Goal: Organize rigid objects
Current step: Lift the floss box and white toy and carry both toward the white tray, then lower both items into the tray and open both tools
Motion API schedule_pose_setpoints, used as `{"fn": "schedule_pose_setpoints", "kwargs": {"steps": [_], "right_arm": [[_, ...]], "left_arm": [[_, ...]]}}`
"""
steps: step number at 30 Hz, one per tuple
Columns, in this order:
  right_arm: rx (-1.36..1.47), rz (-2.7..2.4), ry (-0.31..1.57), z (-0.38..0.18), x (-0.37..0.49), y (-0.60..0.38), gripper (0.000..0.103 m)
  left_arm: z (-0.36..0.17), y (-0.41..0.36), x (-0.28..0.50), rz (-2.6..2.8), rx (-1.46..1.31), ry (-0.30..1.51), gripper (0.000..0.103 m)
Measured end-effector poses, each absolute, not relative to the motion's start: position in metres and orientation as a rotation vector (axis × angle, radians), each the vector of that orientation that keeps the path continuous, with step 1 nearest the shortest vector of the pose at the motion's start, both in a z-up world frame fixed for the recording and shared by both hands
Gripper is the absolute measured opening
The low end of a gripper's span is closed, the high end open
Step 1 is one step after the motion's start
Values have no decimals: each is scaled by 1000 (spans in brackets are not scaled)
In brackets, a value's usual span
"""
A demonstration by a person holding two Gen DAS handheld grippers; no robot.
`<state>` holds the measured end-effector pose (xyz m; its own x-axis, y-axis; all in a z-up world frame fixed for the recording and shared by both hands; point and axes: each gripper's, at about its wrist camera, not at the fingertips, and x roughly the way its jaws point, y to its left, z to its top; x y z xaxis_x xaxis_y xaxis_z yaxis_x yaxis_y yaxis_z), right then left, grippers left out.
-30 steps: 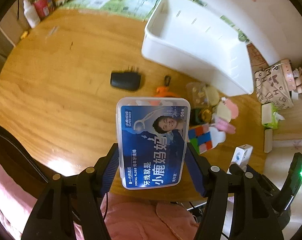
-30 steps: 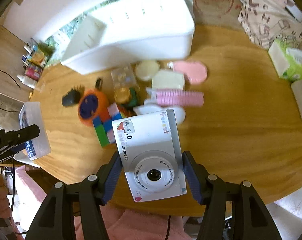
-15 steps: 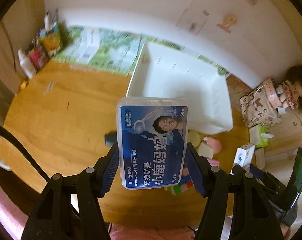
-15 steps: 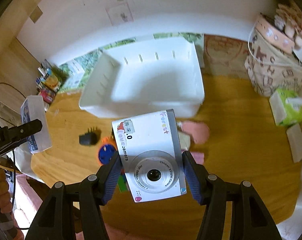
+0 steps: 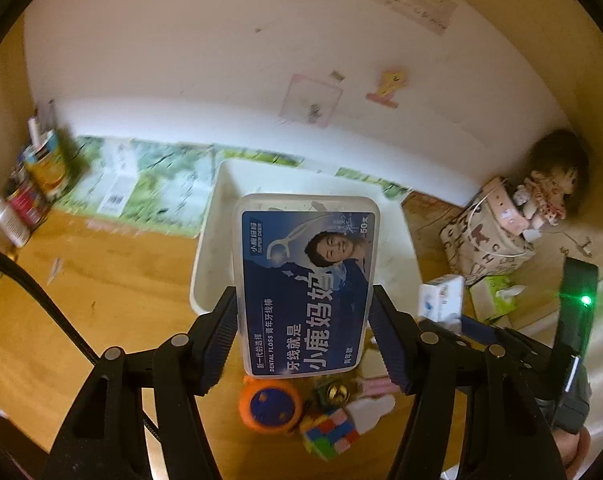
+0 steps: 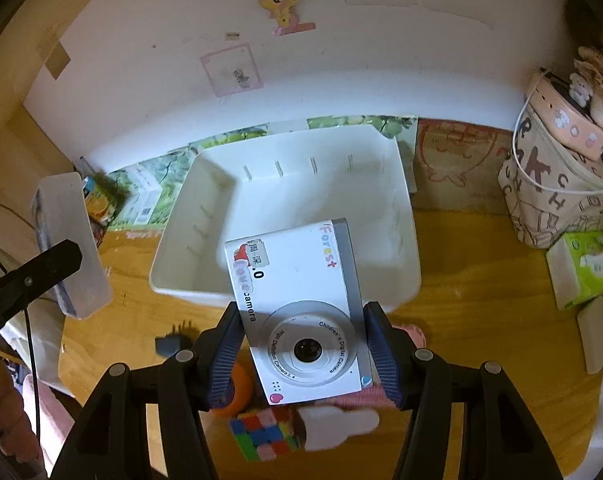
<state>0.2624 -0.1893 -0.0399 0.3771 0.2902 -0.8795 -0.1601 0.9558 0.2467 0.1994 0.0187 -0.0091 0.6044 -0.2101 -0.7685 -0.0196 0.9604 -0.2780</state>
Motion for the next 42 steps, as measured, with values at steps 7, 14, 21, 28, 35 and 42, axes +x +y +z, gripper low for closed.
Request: {"fn": "schedule_pose_setpoints", "kwargs": {"steps": [7, 14, 21, 28, 35, 42], "right_arm": [[113, 259, 1069, -52, 291, -185, 61], [90, 241, 989, -72, 317, -179, 61], [115, 256, 1010, -107, 341, -178, 61], [90, 278, 1027, -124, 353, -175, 44], [82, 289, 1012, -124, 354, -172, 44], [93, 280, 1000, -117, 351, -176, 44]], "left_arm": [[-29, 12, 214, -134, -208, 826, 67], [-48, 15, 243, -210, -222, 759, 68], [-67, 10, 272, -215, -203, 721, 68], [-91, 3, 289, -211, -211, 777, 68], [-102, 0, 297, -195, -203, 829, 68], [-92, 5, 294, -179, -193, 795, 79]]}}
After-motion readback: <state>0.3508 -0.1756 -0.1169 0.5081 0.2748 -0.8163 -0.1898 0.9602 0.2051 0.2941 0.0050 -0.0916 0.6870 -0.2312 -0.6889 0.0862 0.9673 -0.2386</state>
